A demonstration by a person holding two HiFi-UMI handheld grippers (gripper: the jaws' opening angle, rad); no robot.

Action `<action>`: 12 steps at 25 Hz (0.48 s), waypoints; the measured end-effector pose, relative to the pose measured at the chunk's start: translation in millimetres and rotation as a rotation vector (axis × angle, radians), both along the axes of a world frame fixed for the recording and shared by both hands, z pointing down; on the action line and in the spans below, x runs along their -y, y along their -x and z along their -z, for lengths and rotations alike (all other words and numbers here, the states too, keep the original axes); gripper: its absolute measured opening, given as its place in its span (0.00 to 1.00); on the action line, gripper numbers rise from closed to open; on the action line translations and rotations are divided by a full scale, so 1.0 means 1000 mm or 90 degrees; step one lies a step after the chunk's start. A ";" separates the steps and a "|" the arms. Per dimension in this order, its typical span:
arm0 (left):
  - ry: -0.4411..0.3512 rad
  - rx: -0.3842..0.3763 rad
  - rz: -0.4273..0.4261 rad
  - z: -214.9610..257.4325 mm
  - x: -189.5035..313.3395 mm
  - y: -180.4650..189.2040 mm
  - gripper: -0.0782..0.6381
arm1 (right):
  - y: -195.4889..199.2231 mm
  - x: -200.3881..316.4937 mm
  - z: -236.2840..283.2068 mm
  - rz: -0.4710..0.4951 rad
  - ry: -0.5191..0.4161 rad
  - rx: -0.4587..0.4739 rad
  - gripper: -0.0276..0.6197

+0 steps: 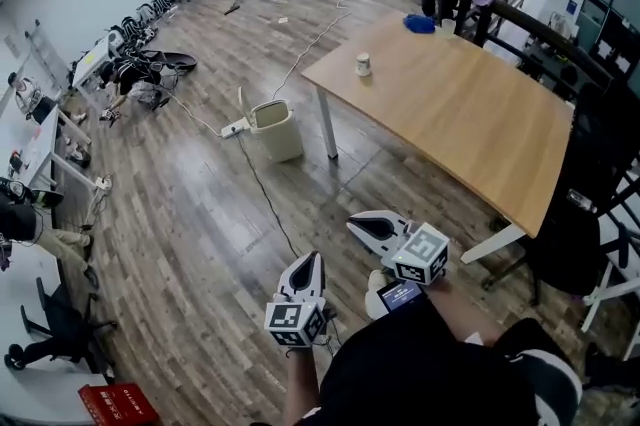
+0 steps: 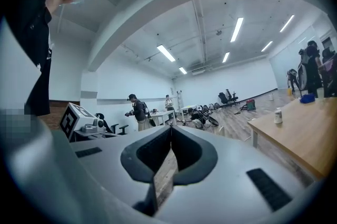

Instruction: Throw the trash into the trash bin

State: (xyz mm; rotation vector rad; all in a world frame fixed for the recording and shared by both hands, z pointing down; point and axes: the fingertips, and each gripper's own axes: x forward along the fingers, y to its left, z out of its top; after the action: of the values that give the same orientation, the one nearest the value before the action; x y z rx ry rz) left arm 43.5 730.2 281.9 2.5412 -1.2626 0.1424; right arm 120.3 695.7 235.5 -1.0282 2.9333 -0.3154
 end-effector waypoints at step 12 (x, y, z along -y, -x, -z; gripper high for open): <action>-0.035 0.067 -0.048 0.024 0.192 -0.052 0.10 | -0.061 0.209 -0.006 -0.079 0.030 0.041 0.04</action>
State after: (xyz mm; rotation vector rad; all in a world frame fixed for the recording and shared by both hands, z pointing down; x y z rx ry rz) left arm 95.5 538.2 257.5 2.6620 -1.2245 0.2647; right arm 181.7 486.5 241.3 -1.1774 2.8025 -0.4082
